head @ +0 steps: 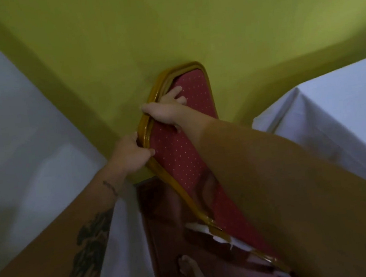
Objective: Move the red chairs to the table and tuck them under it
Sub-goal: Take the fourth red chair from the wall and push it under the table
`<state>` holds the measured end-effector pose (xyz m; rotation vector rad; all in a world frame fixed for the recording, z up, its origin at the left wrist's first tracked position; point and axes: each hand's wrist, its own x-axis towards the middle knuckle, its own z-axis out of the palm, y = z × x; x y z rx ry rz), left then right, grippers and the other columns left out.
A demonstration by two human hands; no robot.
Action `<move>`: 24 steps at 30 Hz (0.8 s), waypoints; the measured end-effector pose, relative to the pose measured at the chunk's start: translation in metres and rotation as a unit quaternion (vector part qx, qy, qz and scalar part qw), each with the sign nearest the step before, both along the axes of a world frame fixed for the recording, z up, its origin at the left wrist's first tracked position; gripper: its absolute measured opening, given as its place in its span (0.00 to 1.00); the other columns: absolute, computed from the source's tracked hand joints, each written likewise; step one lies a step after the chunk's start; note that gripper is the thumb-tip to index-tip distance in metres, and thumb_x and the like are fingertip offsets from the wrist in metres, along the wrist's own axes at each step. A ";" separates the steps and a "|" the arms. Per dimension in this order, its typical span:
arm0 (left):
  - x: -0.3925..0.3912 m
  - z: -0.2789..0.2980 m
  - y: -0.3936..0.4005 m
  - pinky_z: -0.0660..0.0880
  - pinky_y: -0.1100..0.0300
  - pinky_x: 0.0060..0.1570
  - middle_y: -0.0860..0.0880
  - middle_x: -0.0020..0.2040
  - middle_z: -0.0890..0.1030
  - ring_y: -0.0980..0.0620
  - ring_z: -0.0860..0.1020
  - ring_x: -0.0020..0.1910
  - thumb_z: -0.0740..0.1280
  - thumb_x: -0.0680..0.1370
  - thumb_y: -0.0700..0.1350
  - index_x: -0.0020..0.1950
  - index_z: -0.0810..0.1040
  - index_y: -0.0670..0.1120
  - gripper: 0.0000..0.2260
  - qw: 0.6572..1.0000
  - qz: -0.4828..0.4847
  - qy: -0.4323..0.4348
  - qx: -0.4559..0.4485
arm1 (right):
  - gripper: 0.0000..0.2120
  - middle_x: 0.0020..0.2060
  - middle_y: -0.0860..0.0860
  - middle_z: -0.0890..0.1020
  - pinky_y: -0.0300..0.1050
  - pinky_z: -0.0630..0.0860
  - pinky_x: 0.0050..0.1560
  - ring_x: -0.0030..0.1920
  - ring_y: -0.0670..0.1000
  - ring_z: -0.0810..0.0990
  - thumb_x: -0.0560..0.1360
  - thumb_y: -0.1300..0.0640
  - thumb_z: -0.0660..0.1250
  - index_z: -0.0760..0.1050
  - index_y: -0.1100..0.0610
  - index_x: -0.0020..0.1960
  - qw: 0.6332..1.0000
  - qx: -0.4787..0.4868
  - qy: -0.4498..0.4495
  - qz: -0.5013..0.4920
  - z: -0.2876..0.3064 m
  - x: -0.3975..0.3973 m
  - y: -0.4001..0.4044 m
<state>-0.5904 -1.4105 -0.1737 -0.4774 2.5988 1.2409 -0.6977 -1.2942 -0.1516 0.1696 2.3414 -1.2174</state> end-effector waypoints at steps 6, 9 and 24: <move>0.019 0.027 -0.019 0.77 0.48 0.54 0.39 0.49 0.81 0.43 0.80 0.45 0.54 0.83 0.37 0.49 0.79 0.38 0.14 0.963 0.067 -0.141 0.219 | 0.63 0.82 0.62 0.38 0.67 0.54 0.76 0.79 0.72 0.43 0.70 0.38 0.72 0.25 0.54 0.79 0.999 -0.027 0.029 -0.006 -0.007 0.044 0.021; -0.026 0.045 -0.024 0.74 0.57 0.46 0.45 0.45 0.78 0.50 0.79 0.43 0.52 0.85 0.40 0.57 0.76 0.43 0.13 0.976 0.110 -0.056 0.178 | 0.63 0.82 0.61 0.38 0.68 0.53 0.76 0.80 0.70 0.41 0.70 0.36 0.72 0.24 0.50 0.79 0.999 -0.037 0.031 -0.020 -0.017 0.060 0.025; -0.122 0.080 0.064 0.74 0.55 0.40 0.47 0.46 0.82 0.48 0.80 0.43 0.67 0.79 0.56 0.48 0.79 0.46 0.13 0.983 -0.161 -0.091 -0.007 | 0.69 0.83 0.60 0.42 0.69 0.55 0.74 0.80 0.70 0.46 0.65 0.45 0.81 0.28 0.46 0.80 0.996 -0.028 0.006 -0.080 -0.044 0.108 0.008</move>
